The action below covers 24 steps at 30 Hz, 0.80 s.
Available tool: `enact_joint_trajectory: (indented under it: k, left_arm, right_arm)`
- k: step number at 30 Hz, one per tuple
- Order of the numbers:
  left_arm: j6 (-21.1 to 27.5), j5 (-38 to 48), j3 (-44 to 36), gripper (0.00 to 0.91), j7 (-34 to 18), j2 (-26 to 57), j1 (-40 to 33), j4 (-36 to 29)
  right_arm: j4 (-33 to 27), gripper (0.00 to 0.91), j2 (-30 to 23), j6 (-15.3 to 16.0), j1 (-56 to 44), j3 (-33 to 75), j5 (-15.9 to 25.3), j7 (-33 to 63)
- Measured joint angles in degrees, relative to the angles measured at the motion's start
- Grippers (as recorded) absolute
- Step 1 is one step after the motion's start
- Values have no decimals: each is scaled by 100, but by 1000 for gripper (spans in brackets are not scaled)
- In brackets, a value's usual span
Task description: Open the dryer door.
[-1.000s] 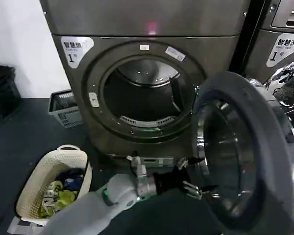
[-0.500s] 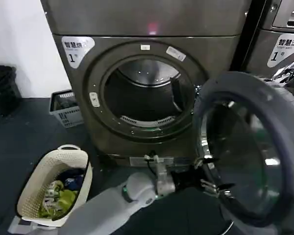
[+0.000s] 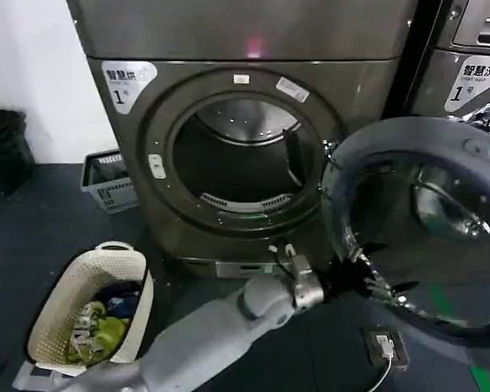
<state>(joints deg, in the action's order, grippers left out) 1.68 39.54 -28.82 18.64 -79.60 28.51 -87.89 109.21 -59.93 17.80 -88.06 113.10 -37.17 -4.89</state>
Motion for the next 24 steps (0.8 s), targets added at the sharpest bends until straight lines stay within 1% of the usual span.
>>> enact_joint_trajectory:
  k: [5,8,14,18,24]
  left_arm:
    - [-12,25,-1,907,-37,-217,-92,228]
    - [47,60,-5,907,-129,-314,-119,273]
    - [1,-154,21,907,-166,-502,-204,535]
    - [5,-165,35,907,-191,-553,-241,640]
    - [-12,-162,64,907,-262,-624,-298,788]
  right_arm:
    - [8,907,7,27,-16,42,2,9]
    - [55,907,8,130,-15,55,-70,25]
    - [91,907,5,151,-45,99,-77,22]
    - [117,907,2,269,-55,122,-175,47]
    - [144,907,-15,278,-73,136,-177,31]
